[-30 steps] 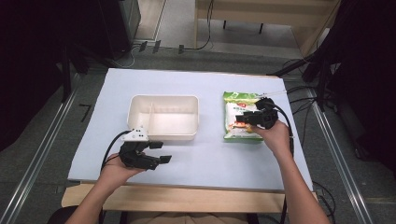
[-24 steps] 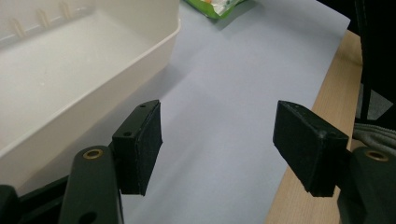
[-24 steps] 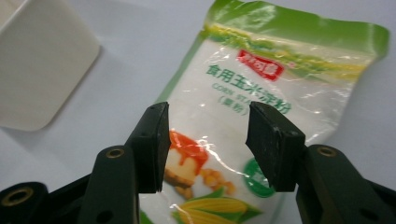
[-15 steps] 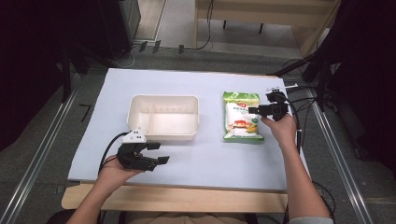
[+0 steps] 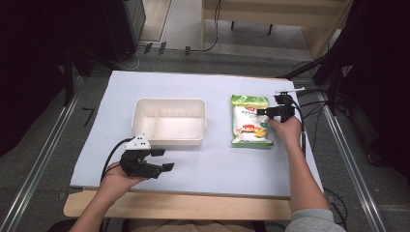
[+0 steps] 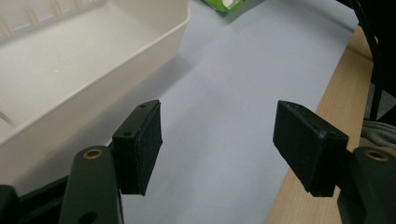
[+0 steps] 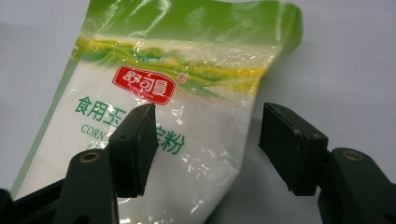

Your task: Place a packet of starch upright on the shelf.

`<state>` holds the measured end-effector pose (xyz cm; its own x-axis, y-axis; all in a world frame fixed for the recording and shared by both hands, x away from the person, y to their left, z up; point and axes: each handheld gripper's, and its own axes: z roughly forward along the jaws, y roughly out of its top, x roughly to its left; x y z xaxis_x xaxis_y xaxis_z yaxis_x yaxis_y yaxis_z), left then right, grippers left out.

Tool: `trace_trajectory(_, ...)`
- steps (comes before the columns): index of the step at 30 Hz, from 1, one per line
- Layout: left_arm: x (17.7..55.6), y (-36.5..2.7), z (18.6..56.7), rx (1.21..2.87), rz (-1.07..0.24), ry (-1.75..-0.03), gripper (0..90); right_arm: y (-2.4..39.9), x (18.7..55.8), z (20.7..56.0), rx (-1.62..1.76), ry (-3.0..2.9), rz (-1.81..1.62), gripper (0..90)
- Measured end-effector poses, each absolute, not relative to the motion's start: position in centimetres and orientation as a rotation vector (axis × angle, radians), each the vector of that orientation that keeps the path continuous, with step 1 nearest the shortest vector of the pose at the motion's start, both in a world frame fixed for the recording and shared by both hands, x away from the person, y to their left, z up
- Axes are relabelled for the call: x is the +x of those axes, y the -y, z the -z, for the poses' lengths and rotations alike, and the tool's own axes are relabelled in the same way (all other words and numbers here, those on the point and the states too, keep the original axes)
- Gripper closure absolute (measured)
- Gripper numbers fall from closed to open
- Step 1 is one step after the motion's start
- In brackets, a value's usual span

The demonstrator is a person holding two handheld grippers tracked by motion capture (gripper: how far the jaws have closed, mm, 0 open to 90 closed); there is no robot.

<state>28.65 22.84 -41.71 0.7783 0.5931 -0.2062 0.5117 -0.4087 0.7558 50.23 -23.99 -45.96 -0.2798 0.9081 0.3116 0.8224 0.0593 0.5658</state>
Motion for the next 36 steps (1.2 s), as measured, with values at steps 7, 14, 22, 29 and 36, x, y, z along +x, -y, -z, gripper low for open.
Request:
trace_trajectory(7, 28.4, -22.9, 41.8, 2.095, -0.126, -0.829, 33.3, 22.1, 51.5, 46.2, 1.846, -2.233, -1.033, 39.0)
trace_trajectory(14, 28.3, -23.0, 41.7, 2.091, -0.133, -0.825, 33.3, 21.5, 51.1, 46.5, 1.849, -2.196, -1.027, 51.1)
trace_trajectory(22, 28.4, -22.9, 41.8, 2.098, -0.127, -0.819, 33.3, 21.5, 50.6, 46.4, 1.829, -2.233, -1.027, 84.3)
trace_trajectory(29, 28.4, -23.1, 41.7, 2.091, -0.126, -0.834, 33.3, 21.0, 50.4, 45.7, 1.838, -2.253, -1.056, 88.2)
trace_trajectory(36, 28.5, -23.1, 41.7, 2.091, -0.121, -0.842, 33.1, 21.0, 49.5, 43.8, 1.773, -2.248, -1.091, 88.3)
